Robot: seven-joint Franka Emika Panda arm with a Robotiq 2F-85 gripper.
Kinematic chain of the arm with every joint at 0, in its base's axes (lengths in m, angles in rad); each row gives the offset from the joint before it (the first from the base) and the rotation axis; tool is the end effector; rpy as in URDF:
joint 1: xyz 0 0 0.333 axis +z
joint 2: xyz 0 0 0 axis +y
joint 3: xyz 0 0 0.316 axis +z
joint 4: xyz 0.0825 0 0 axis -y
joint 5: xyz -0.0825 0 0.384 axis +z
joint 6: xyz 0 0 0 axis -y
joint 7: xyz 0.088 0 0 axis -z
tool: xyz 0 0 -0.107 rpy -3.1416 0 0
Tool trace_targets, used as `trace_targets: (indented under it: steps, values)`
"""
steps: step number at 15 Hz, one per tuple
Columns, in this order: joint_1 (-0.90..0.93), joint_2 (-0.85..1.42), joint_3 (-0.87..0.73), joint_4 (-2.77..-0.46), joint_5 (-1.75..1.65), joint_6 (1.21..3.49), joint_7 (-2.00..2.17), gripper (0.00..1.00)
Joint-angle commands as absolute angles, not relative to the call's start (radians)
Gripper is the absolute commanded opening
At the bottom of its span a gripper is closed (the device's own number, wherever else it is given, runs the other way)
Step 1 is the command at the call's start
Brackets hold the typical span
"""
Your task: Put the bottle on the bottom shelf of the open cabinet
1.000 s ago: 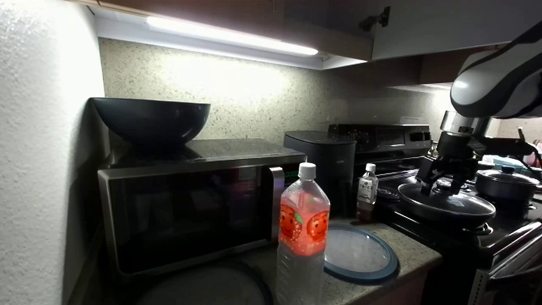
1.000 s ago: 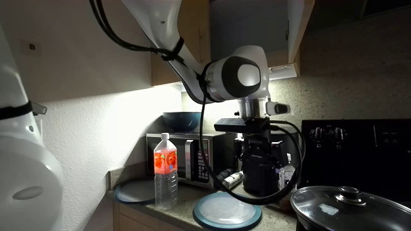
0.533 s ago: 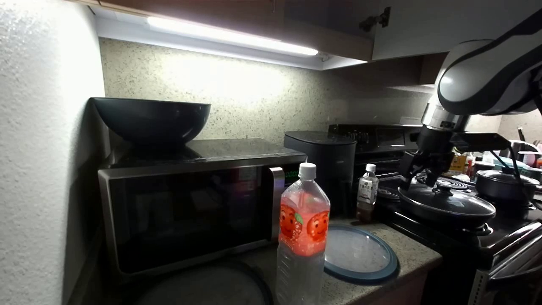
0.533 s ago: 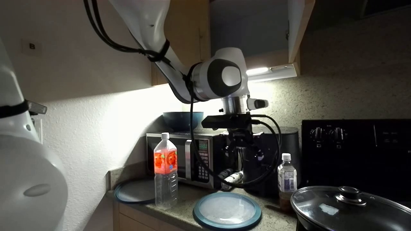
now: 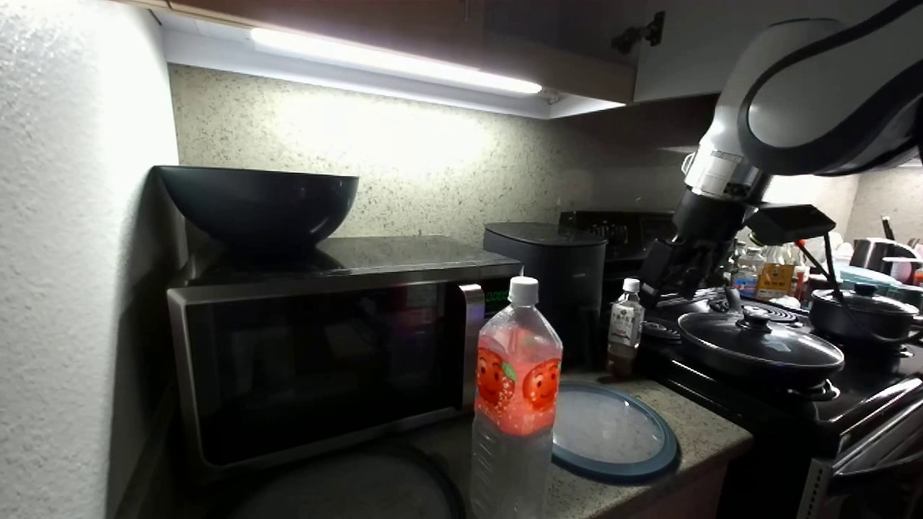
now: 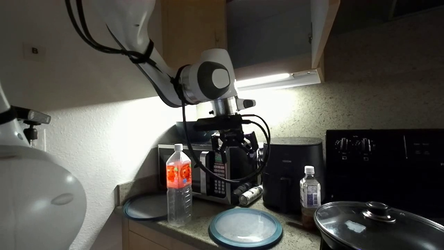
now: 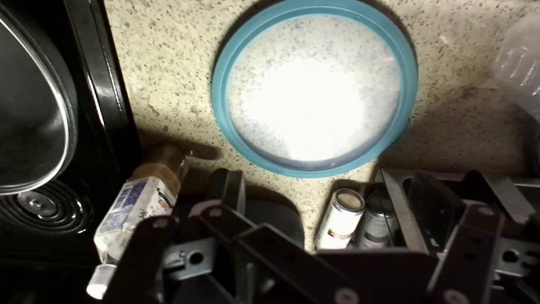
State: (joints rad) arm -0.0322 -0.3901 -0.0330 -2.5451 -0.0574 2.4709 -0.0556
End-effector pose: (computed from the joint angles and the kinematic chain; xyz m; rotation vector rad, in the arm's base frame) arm 0.4379 -0.0287 0.4392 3.0548 0.0461 0.4830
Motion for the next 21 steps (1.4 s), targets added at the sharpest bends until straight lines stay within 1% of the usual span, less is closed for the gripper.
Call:
trace_targets:
  steps: [1, 3, 4, 10, 15, 21]
  values:
    - [-0.002, -0.485, -0.007, -2.63, -0.075, 2.532, -0.082, 1.0]
    - [-0.024, -0.488, 0.001, -2.642, -0.099, 2.579, -0.052, 1.0]
    - [-0.004, -0.453, -0.005, -2.594, -0.063, 2.523, -0.055, 1.0]
    - [0.018, -0.485, -0.009, -2.614, -0.048, 2.526, -0.073, 1.0]
    - [0.09, -0.559, 0.054, -2.634, -0.076, 2.526, -0.086, 1.0]
    - [0.197, -0.613, 0.087, -2.638, -0.054, 2.534, -0.103, 1.0]
